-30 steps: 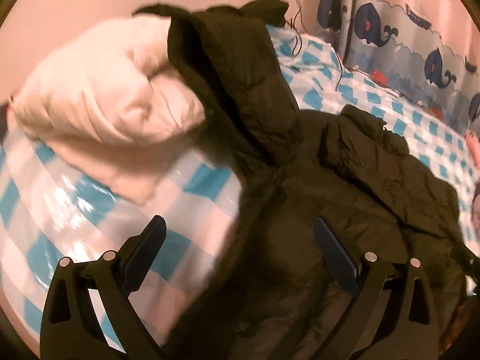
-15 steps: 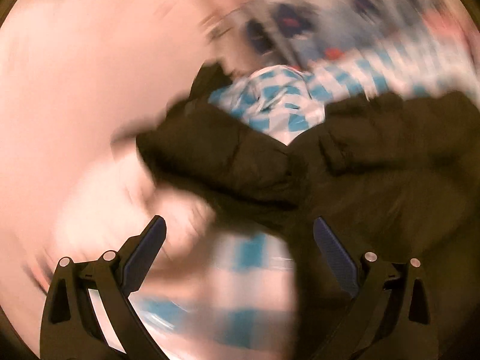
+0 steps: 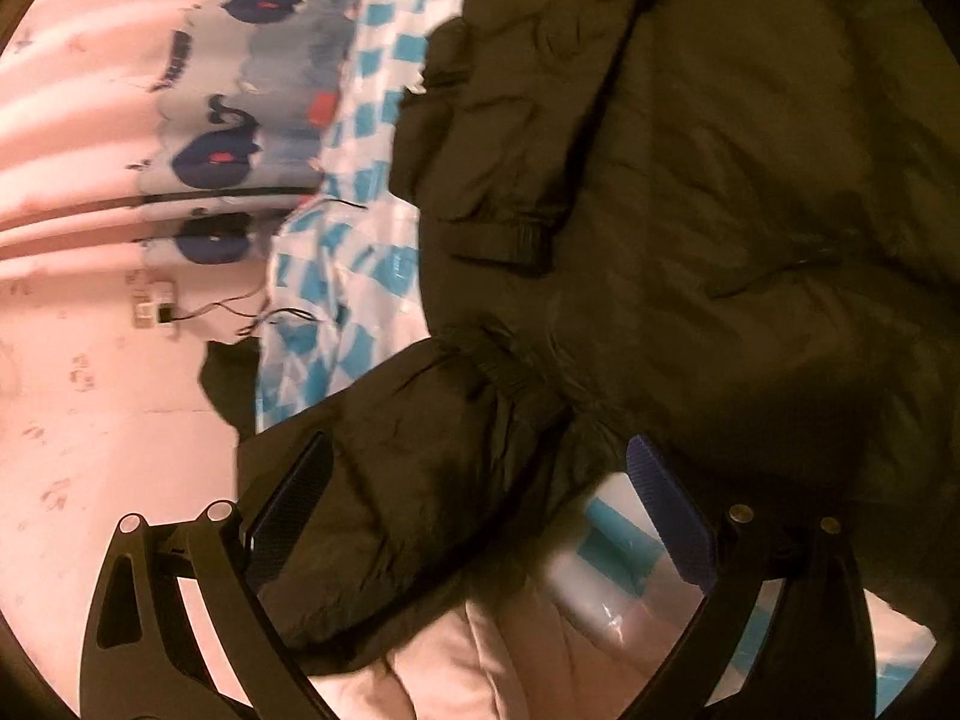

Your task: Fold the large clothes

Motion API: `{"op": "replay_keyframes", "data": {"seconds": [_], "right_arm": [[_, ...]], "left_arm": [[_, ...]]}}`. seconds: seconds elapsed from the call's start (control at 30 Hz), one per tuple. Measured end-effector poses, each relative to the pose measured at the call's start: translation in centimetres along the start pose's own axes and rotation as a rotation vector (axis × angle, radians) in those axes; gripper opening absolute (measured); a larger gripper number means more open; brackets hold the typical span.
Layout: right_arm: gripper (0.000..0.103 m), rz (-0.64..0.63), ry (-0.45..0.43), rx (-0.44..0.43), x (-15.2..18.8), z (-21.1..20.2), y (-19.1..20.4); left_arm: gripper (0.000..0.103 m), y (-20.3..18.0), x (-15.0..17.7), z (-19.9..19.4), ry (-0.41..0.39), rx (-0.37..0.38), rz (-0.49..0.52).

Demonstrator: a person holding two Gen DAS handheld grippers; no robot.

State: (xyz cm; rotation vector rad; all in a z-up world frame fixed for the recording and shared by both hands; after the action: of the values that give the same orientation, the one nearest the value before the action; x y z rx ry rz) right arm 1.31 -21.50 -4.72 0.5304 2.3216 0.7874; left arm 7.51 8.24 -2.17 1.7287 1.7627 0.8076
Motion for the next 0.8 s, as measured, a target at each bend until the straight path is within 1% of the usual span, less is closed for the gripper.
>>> {"op": "replay_keyframes", "data": {"seconds": [0.17, 0.27, 0.3, 0.33, 0.37, 0.4, 0.43, 0.47, 0.5, 0.53, 0.57, 0.6, 0.7, 0.8], "right_arm": [[0.089, 0.052, 0.007, -0.023, -0.2, 0.0, -0.9], [0.089, 0.061, 0.009, -0.028, -0.3, -0.1, -1.0], [0.089, 0.064, 0.010, -0.031, -0.3, -0.1, -1.0], [0.089, 0.067, 0.011, -0.032, -0.3, -0.1, -1.0], [0.089, 0.070, 0.012, -0.034, -0.3, -0.1, -1.1], [0.089, 0.076, 0.013, -0.036, -0.3, -0.1, -1.2], [0.089, 0.080, 0.013, -0.038, -0.2, -0.1, -1.2], [0.089, 0.083, 0.013, -0.039, -0.2, -0.2, -1.2], [0.089, 0.088, 0.012, -0.041, -0.2, -0.2, -1.3], [0.089, 0.093, 0.012, -0.043, -0.2, -0.3, -1.4], [0.089, 0.098, 0.011, -0.044, -0.1, -0.3, -1.4], [0.089, 0.103, 0.011, -0.046, -0.1, -0.4, -1.5], [0.089, 0.120, 0.010, -0.051, -0.1, -0.6, -1.7], [0.089, 0.137, 0.007, -0.056, -0.1, -0.7, -1.9]], "left_arm": [[0.095, 1.3, -1.2, 3.3, 0.051, 0.037, -0.029], [0.095, 0.6, -1.7, 5.3, 0.109, 0.046, 0.005], [0.095, 0.6, -1.7, 6.4, 0.135, 0.057, 0.008], [0.095, 0.4, -1.7, 7.4, 0.181, 0.088, -0.002], [0.094, 0.8, -1.5, 8.3, 0.208, 0.122, -0.021], [0.088, 1.2, -1.2, 9.1, 0.238, 0.172, -0.066], [0.080, 1.9, -0.8, 9.5, 0.252, 0.234, -0.144], [0.062, 2.6, -0.6, 9.7, 0.253, 0.270, -0.202], [0.045, 3.8, -0.3, 9.7, 0.241, 0.325, -0.308], [0.038, 4.7, 0.0, 9.4, 0.222, 0.363, -0.387], [0.023, 5.3, 0.2, 9.2, 0.209, 0.385, -0.439], [0.014, 6.1, 0.6, 8.9, 0.196, 0.391, -0.498], [0.010, 8.0, 1.4, 6.9, 0.111, 0.408, -0.633], [0.009, 10.1, 2.0, 4.2, -0.018, 0.448, -0.775]]}}
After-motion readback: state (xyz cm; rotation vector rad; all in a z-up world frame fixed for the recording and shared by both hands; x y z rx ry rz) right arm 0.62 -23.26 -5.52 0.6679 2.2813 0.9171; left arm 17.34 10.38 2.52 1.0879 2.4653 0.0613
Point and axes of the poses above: each gripper's, at about its wrist camera, not at the fingertips, and z roughly the way its jaws point, y to its left, x to its underside, the point moved 2 cm from there along z, roughly the way its jaws point, and after that the axes turned 10 degrees about x, right-handed, at the moved point
